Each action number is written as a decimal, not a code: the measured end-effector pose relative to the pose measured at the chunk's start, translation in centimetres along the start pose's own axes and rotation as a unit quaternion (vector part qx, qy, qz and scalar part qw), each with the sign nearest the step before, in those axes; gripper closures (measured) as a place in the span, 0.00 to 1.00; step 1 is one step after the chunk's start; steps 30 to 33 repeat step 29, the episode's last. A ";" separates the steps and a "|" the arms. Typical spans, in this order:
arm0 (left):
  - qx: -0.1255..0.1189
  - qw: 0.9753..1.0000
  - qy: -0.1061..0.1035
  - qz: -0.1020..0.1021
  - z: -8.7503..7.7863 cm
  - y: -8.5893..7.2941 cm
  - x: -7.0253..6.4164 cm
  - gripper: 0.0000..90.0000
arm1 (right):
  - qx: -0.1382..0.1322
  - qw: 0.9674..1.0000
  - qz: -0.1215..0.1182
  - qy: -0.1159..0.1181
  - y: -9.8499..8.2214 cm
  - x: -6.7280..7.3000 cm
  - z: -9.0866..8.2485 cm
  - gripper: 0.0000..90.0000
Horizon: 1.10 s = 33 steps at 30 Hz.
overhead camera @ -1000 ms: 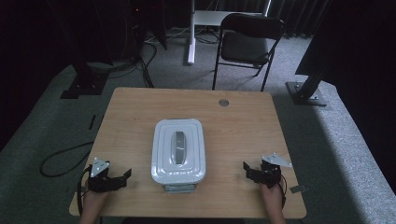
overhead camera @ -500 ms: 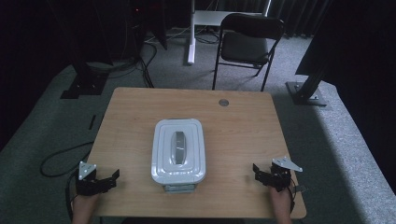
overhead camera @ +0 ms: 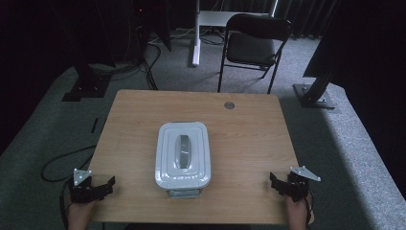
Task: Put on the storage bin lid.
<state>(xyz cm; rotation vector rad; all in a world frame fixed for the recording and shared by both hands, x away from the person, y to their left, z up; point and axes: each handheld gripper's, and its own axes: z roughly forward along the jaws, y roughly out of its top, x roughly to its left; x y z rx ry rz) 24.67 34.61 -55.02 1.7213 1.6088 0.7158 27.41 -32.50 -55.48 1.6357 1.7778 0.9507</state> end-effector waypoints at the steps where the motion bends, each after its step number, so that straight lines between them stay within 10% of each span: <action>1: 0.002 1.000 0.001 -0.004 0.0 -0.1 0.1 0.02 | 0.002 1.000 0.000 -0.002 -0.1 -0.1 0.0 0.14; 14: 0.055 0.998 0.029 0.018 1.0 -0.1 -0.3 0.02 | 0.042 0.998 -0.003 -0.042 -0.8 -0.8 0.3 0.13; 33: 0.055 0.998 0.015 0.029 1.2 0.1 -0.5 0.02 | 0.042 0.998 0.002 -0.045 -0.7 -0.8 0.4 0.14</action>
